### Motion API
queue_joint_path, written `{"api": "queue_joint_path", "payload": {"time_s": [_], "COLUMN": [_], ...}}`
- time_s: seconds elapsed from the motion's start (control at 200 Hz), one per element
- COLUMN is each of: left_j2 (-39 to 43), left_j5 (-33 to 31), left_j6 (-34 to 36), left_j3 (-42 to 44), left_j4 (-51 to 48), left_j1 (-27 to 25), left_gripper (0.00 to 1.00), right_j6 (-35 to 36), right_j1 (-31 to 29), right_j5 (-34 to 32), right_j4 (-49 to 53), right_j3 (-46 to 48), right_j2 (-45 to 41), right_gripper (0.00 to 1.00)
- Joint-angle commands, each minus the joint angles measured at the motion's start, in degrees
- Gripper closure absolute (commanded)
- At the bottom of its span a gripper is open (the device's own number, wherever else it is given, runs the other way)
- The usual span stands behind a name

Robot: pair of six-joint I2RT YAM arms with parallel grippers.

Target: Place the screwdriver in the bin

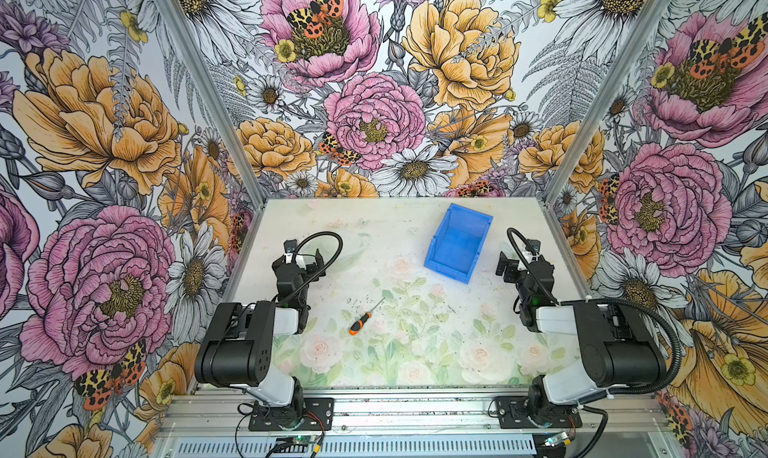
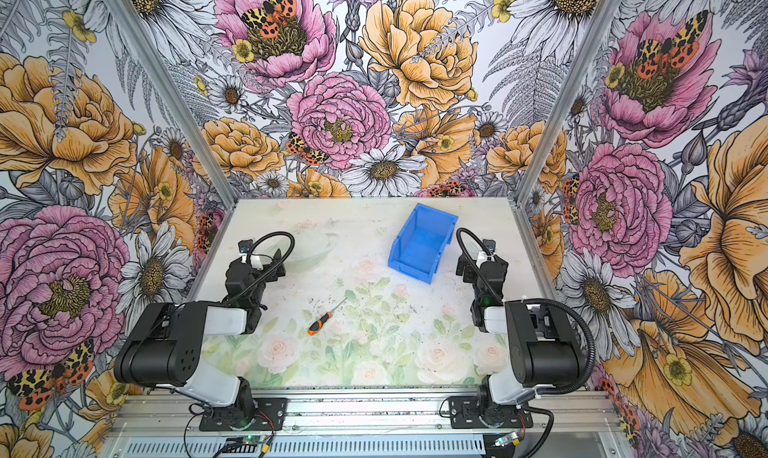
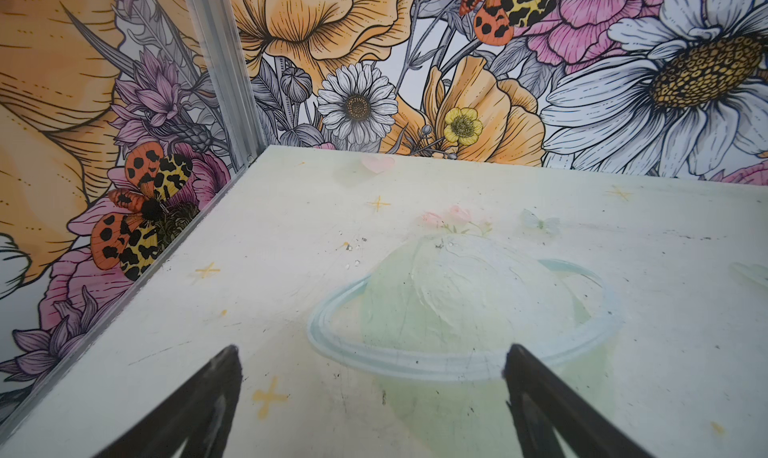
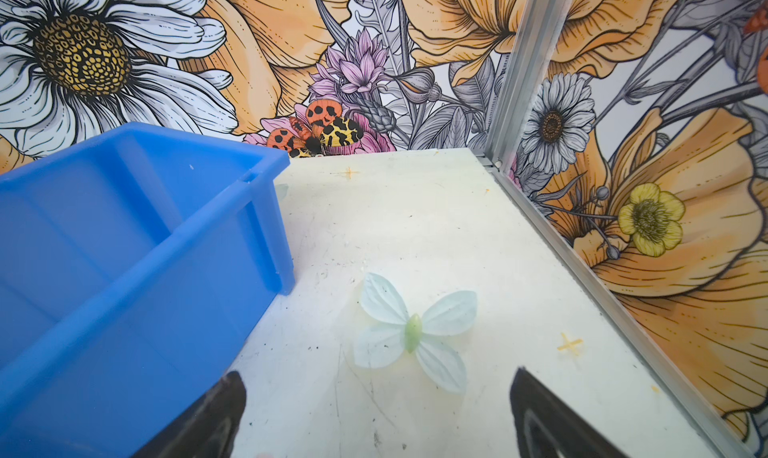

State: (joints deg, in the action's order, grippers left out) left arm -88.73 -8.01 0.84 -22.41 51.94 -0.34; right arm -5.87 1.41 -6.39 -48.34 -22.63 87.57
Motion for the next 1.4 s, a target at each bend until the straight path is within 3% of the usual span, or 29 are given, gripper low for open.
{"api": "queue_joint_path", "payload": {"time_s": [0.0,0.31,0.525,0.706,0.841,1.011,1.186,1.396], "left_j2": [0.06,3.38,13.88,21.48,24.64,26.47,28.08,33.39], "left_j5": [1.24,0.72,1.26,3.02,3.45,5.09,7.71,8.64], "left_j6": [-0.33,-0.75,-1.75,-3.66,-8.51,-16.13,-18.39,-22.23], "left_j3": [0.66,0.53,-2.33,-5.36,-8.72,-14.27,-20.27,-20.85], "left_j4": [1.32,-1.51,-18.65,-31.98,-40.58,-52.82,-65.58,-72.70], "left_j1": [0.25,0.46,0.34,-0.43,-1.74,-3.12,-7.66,-12.86], "left_gripper": [0.01,0.01,0.01,0.01,0.01,0.01,0.01,0.01], "right_j6": [0.66,0.70,0.09,-7.91,-17.41,-22.13,-25.25,-26.09], "right_j1": [-0.37,-0.56,-1.40,-3.25,-5.10,-5.85,-9.59,-12.88], "right_j5": [-0.99,-1.03,-2.00,-7.42,-17.21,-8.85,-8.57,-6.36], "right_j4": [-1.39,1.94,11.95,29.45,53.55,67.40,74.32,78.50], "right_j3": [0.39,0.19,-0.12,-4.08,-12.95,-20.26,-23.65,-24.89], "right_j2": [0.23,-3.72,-13.95,-23.48,-26.83,-27.77,-28.24,-26.86], "right_gripper": [0.00,0.01,0.01,0.01,0.00,0.01,0.00,0.01]}}
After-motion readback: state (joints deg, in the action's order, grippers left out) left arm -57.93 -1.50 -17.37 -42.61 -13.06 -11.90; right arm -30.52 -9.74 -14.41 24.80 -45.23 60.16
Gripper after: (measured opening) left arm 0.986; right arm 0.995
